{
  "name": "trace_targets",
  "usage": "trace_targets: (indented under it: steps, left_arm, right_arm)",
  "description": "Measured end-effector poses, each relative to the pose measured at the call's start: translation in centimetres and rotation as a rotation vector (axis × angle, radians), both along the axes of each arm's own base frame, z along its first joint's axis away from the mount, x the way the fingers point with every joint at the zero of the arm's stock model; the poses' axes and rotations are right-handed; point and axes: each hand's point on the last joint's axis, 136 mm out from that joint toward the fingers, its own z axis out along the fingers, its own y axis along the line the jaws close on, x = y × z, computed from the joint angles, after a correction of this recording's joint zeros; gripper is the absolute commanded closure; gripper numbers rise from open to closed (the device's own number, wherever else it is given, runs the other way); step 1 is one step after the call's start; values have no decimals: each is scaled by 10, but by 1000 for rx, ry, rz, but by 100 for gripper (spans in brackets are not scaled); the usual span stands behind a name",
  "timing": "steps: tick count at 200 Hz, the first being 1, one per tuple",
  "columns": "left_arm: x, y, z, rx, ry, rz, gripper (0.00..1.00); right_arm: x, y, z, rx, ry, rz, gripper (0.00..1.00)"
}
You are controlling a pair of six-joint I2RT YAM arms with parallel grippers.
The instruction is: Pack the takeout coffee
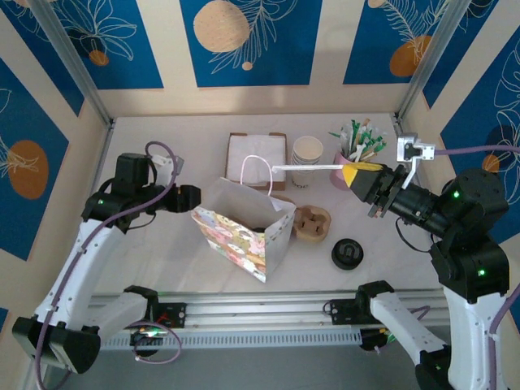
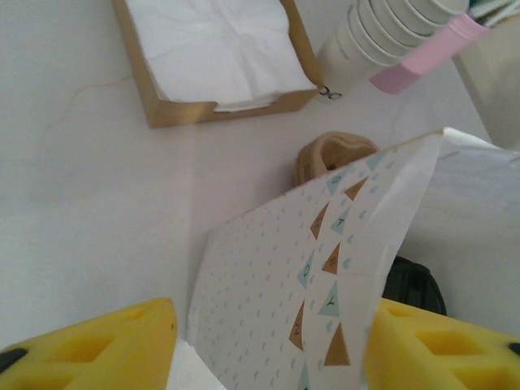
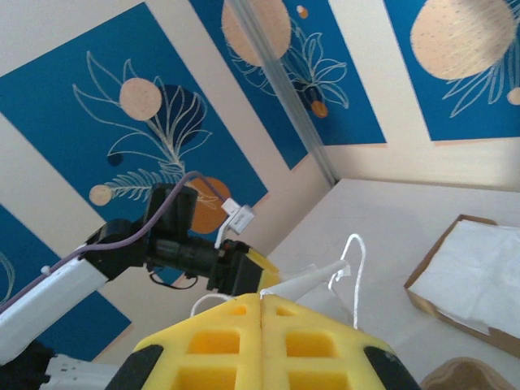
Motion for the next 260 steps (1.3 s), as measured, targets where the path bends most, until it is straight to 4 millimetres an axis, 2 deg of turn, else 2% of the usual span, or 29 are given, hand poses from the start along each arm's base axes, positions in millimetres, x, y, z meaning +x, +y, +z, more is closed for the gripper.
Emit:
trace_targets:
  steps: [38, 120, 147, 174, 197, 226, 260]
  left_arm:
    - [13, 5, -2, 34, -24, 38, 45]
    - [34, 0, 4, 67, -97, -10, 46]
    - [37, -1, 4, 76, -111, -21, 46]
    - [37, -1, 5, 78, -120, -24, 46]
    - [36, 0, 9, 75, -131, -21, 39]
    - [31, 3, 24, 54, -176, 2, 37]
    - [20, 6, 51, -1, -258, 36, 33]
  right_arm:
    - [-9, 10, 3, 6, -20, 73, 100]
    - [-29, 43, -14, -27, 3, 269, 100]
    - [-33, 67, -26, -75, 11, 349, 100]
    - [-35, 101, -46, -167, 9, 414, 100]
    - [-35, 130, -68, -272, -6, 432, 100]
    - [-25, 156, -93, -414, -21, 385, 100]
    - [-7, 180, -107, -525, -49, 312, 100]
